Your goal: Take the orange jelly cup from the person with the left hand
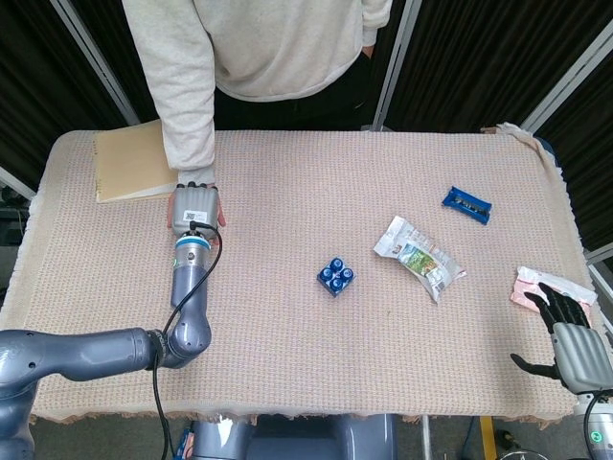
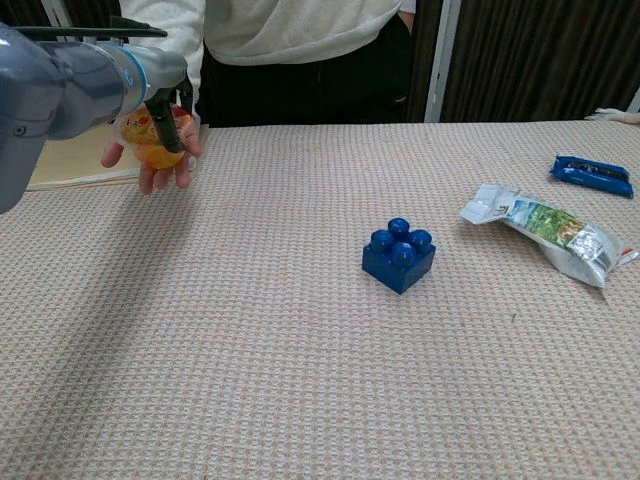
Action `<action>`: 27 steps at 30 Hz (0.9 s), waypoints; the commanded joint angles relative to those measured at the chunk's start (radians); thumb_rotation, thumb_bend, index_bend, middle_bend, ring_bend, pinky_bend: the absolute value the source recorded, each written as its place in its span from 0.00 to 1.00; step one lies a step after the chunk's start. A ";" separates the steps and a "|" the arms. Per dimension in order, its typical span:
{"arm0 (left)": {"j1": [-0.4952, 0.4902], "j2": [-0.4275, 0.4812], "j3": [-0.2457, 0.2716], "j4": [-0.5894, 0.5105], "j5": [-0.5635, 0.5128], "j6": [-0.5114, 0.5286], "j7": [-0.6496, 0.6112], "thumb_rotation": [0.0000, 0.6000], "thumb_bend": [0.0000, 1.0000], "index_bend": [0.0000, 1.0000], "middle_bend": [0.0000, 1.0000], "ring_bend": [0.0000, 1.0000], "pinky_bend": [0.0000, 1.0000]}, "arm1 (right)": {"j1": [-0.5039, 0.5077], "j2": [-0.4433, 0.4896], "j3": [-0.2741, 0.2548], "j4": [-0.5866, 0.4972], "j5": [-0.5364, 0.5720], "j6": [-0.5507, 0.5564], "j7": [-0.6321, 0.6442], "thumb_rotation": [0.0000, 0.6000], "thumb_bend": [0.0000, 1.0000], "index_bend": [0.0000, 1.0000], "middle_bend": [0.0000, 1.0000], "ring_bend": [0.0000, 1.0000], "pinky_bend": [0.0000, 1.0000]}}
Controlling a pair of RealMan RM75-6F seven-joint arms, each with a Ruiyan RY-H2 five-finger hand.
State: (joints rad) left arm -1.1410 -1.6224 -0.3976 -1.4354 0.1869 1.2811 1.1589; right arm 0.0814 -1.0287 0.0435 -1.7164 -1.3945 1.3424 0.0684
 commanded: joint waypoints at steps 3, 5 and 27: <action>0.025 0.009 0.034 -0.021 0.077 0.012 -0.042 1.00 0.65 0.79 0.57 0.52 0.57 | -0.002 -0.001 0.001 0.001 -0.001 0.005 -0.003 1.00 0.07 0.13 0.00 0.00 0.00; 0.035 0.023 0.038 -0.046 0.097 0.016 -0.056 1.00 0.65 0.80 0.57 0.52 0.57 | -0.002 -0.001 0.001 0.001 0.000 0.006 -0.003 1.00 0.07 0.13 0.00 0.00 0.00; 0.419 0.464 0.331 -0.816 0.608 0.116 -0.364 1.00 0.65 0.80 0.57 0.52 0.56 | -0.016 -0.001 0.005 -0.009 0.003 0.034 -0.022 1.00 0.07 0.13 0.00 0.00 0.00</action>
State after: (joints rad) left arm -0.8286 -1.2320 -0.1870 -2.1719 0.6533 1.3798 0.8816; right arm 0.0657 -1.0299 0.0485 -1.7249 -1.3908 1.3763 0.0465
